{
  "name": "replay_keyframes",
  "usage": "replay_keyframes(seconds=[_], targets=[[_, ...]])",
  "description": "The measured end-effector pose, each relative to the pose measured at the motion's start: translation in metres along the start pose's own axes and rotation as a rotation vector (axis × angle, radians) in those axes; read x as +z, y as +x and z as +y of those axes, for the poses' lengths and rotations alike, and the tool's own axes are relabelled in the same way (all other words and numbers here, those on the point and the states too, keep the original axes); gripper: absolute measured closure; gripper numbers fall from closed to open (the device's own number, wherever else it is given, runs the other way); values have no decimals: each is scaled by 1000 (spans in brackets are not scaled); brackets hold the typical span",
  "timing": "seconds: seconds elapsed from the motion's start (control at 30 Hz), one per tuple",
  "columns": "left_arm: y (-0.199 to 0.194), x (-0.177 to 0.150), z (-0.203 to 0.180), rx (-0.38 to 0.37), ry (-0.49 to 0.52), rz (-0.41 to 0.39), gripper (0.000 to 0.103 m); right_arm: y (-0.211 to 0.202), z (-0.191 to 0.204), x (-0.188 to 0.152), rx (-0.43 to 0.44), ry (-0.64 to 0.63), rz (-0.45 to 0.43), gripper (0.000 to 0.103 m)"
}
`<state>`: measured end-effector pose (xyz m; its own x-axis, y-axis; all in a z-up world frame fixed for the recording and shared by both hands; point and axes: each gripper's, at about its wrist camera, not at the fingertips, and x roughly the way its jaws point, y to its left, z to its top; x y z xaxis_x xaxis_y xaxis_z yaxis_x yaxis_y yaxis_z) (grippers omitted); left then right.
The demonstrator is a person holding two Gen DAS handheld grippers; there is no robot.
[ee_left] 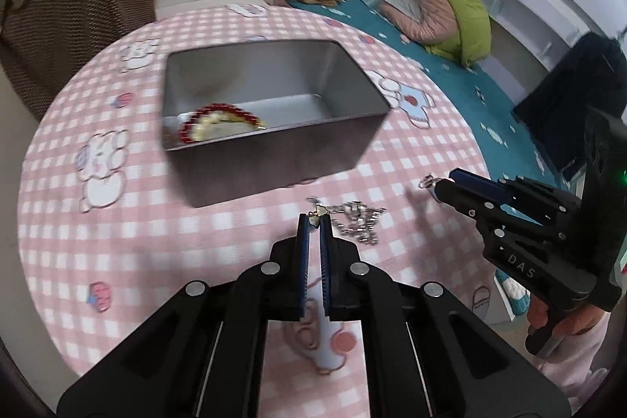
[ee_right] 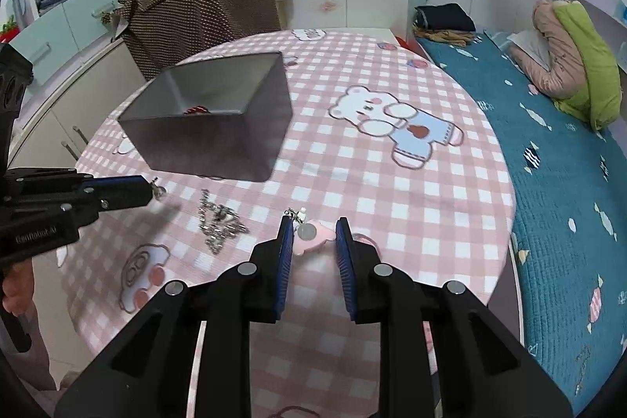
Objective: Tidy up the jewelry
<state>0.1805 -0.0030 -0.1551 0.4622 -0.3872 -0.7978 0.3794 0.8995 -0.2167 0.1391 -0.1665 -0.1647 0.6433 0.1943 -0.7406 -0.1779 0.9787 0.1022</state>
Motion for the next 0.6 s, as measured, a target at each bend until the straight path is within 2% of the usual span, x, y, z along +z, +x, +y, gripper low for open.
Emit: replay_keyframes(seconds=[0.2,0.43,0.6], targets=[[-23,2,16,25,-38,-52,98,-8,14,13,11,-28,-38,82],[-45,12,18,6,-34,-114,98,-23,33,42,19,-74,-118,82],[-54,31,15,-13,-21,-163,98,-19,44,62,32,-104,-146,82]])
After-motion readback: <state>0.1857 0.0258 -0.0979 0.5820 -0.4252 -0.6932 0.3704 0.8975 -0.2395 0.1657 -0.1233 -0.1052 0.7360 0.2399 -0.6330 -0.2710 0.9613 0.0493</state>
